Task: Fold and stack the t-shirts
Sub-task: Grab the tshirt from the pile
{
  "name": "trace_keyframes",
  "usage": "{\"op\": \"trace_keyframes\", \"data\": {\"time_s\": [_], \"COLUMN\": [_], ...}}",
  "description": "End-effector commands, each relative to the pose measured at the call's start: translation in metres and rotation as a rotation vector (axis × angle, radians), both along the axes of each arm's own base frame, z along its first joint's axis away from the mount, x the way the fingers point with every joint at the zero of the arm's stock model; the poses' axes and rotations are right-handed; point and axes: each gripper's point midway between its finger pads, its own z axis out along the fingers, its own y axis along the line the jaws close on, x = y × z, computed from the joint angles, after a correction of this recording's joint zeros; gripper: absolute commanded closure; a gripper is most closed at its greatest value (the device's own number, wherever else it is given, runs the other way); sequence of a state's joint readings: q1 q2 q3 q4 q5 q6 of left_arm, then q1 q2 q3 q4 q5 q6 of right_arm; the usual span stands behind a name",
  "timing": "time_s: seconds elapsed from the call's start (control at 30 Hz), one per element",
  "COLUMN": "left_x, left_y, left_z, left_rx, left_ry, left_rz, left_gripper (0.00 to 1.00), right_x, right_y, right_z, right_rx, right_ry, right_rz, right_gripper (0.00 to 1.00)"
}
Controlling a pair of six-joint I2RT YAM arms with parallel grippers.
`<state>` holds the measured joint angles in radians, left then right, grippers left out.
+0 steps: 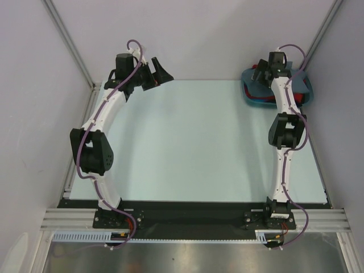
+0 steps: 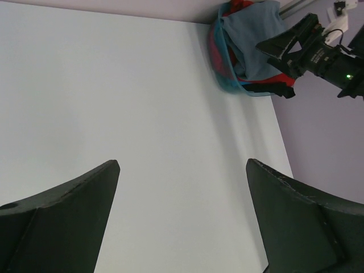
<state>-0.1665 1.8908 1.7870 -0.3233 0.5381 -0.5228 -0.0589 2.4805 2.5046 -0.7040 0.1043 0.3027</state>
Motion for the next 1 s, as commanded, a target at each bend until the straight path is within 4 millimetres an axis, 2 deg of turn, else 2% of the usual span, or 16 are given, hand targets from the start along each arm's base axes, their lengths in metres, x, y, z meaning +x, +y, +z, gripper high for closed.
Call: {"op": "trace_keyframes", "data": {"time_s": [0.0,0.23,0.27,0.33,0.37,0.4,0.43,0.47,0.5,0.57,0.7,0.73,0.83,0.87,0.93,0.97], "left_x": [-0.006,-0.004,-0.004,-0.004,-0.004,-0.004,-0.005,-0.004,-0.004,-0.004,-0.005,-0.005,-0.008,-0.009,-0.010,-0.008], "left_y": [0.001,-0.005,-0.005,-0.006,-0.006,-0.005,-0.005,-0.005,-0.005,-0.005,-0.008,-0.008,-0.007,-0.006,-0.003,0.000], "left_z": [0.027,0.023,0.022,0.020,0.018,0.018,0.020,0.019,0.019,0.018,0.018,0.019,0.018,0.019,0.018,0.019], "left_rx": [-0.021,-0.060,-0.063,-0.065,-0.070,-0.071,-0.074,-0.077,-0.075,-0.075,-0.085,-0.087,-0.077,-0.074,-0.055,-0.042], "left_ry": [-0.067,-0.042,-0.036,-0.032,-0.029,-0.033,-0.036,-0.038,-0.038,-0.035,-0.035,-0.034,-0.030,-0.033,-0.027,-0.027], "left_rz": [-0.023,-0.032,-0.031,-0.030,-0.028,-0.025,-0.022,-0.020,-0.020,-0.020,-0.036,-0.040,-0.039,-0.037,-0.022,0.000], "left_gripper": [0.00,0.00,0.00,0.00,0.00,0.00,0.00,0.00,0.00,0.00,0.00,0.00,0.00,0.00,0.00,0.00], "right_x": [0.022,0.024,0.023,0.021,0.019,0.018,0.018,0.016,0.015,0.012,0.004,-0.001,-0.010,-0.018,-0.026,-0.035], "right_y": [0.009,0.019,0.021,0.021,0.022,0.022,0.023,0.025,0.025,0.030,0.043,0.046,0.060,0.062,0.071,0.074], "right_z": [0.004,-0.009,-0.010,-0.008,-0.008,0.001,0.005,0.005,0.019,0.031,0.072,0.094,0.134,0.158,0.180,0.201], "right_rx": [0.034,0.097,0.105,0.098,0.101,0.098,0.096,0.101,0.097,0.090,0.046,0.037,0.024,0.021,0.049,0.061], "right_ry": [-0.079,-0.066,-0.063,-0.057,-0.053,-0.067,-0.074,-0.070,-0.095,-0.110,-0.165,-0.198,-0.267,-0.308,-0.346,-0.380], "right_rz": [0.053,0.086,0.095,0.105,0.108,0.108,0.113,0.121,0.125,0.137,0.191,0.200,0.244,0.250,0.265,0.277], "right_gripper": [0.10,0.14,0.26,0.41,0.53,0.70,0.76,0.89,0.93,1.00,1.00,1.00,1.00,1.00,1.00,1.00]}}
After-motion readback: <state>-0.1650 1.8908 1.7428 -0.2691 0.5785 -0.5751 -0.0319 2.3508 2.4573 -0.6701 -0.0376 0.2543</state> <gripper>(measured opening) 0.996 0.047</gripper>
